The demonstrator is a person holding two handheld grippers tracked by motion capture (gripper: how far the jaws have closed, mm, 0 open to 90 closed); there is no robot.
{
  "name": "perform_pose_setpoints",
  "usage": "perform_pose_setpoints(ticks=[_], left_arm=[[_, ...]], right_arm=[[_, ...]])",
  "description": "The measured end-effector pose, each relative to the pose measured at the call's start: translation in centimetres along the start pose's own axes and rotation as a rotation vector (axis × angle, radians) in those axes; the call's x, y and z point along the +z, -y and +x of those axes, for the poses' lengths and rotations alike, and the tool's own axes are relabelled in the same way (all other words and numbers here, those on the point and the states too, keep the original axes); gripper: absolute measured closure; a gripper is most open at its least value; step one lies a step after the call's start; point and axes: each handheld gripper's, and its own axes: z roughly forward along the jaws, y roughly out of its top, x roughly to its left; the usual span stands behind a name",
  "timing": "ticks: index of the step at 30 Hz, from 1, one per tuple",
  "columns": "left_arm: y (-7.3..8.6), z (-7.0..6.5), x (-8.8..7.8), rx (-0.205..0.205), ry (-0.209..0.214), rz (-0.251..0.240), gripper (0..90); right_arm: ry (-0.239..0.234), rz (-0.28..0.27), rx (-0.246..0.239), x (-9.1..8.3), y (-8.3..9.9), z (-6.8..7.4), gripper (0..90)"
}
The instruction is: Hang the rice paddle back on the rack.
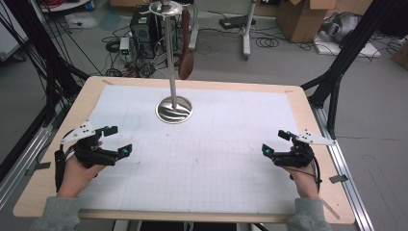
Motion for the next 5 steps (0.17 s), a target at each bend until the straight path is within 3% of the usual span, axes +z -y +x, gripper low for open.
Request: perform_pose_setpoints(ticks=[5], left_arm=[[-0.03,-0.11,0.18,0.002,0.003,0.002,1.7]], right_arm=[[-0.013,-0.013,0.013,-0.22,-0.07,-0.07,1.4]])
